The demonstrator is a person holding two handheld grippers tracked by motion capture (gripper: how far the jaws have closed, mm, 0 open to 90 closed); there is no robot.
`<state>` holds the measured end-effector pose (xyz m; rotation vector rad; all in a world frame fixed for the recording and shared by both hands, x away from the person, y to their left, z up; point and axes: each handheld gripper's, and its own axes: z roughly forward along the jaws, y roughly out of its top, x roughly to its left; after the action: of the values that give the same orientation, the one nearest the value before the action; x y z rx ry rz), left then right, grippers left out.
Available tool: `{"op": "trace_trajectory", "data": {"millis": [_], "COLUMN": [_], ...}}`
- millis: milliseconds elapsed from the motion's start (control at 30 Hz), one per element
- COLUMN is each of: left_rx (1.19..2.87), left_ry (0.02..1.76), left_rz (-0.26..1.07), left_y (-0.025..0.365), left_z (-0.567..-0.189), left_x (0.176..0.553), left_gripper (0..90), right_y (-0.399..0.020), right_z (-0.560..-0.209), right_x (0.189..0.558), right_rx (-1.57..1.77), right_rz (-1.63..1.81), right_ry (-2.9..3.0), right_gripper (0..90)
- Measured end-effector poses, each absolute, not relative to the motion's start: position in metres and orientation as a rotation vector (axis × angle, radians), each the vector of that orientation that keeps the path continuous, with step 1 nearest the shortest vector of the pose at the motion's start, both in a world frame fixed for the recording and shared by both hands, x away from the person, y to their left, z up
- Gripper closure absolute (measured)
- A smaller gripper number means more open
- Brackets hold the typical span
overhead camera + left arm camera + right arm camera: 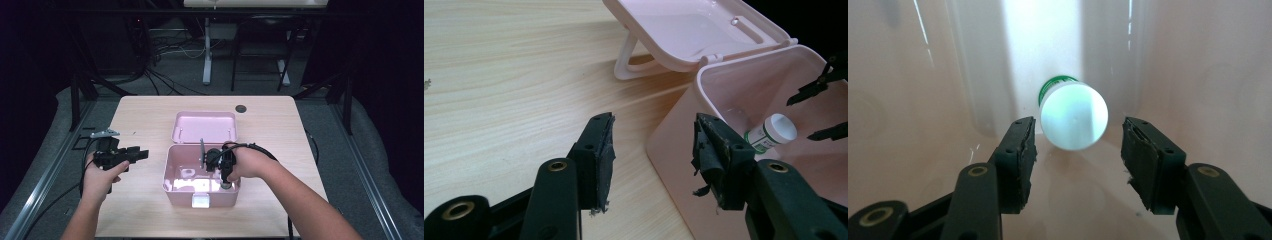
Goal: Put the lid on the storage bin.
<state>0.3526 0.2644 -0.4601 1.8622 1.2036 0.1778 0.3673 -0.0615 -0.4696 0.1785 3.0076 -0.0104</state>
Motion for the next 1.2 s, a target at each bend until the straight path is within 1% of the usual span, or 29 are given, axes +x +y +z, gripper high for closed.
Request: {"op": "trace_trajectory", "data": {"millis": [233, 333, 367, 433, 667, 733, 767, 1067, 1100, 1200], "left_rx": [1.866, 1.863, 1.865, 1.871, 1.899, 1.904, 1.907, 1.929, 1.931, 1.944], "left_ry": [1.2, 1.195, 1.186, 1.178, 1.135, 1.123, 1.112, 1.059, 1.056, 1.041], "left_rz": [0.176, 0.179, 0.176, 0.175, 0.174, 0.173, 0.171, 0.172, 0.17, 0.184], "left_y": [0.264, 0.264, 0.263, 0.26, 0.251, 0.249, 0.246, 0.235, 0.234, 0.231], "left_z": [-0.46, -0.459, -0.458, -0.458, -0.461, -0.46, -0.46, -0.455, -0.455, -0.454], "left_x": [0.353, 0.352, 0.351, 0.351, 0.35, 0.349, 0.348, 0.342, 0.341, 0.34], "left_gripper": [51.0, 51.0, 51.1, 51.2, 56.2, 56.3, 57.9, 60.5, 60.5, 60.5], "right_y": [-0.072, -0.075, -0.078, -0.081, -0.094, -0.096, -0.1, -0.107, -0.108, -0.109], "right_z": [-0.456, -0.45, -0.444, -0.44, -0.428, -0.427, -0.424, -0.423, -0.422, -0.422], "right_x": [0.37, 0.37, 0.372, 0.375, 0.384, 0.385, 0.387, 0.39, 0.391, 0.393], "right_rx": [0.248, 0.284, 0.349, 0.393, 0.521, 0.535, 0.585, 0.644, 0.665, 0.684], "right_rz": [0.053, 0.087, 0.133, 0.167, 0.267, 0.284, 0.35, 0.431, 0.445, 0.477], "right_ry": [2.99, 2.973, 2.961, 2.949, 2.899, 2.89, 2.869, 2.787, 2.774, 2.755], "right_gripper": [46.5, 45.0, 42.7, 41.6, 36.4, 36.2, 36.1, 35.8, 33.7, 32.4]}}
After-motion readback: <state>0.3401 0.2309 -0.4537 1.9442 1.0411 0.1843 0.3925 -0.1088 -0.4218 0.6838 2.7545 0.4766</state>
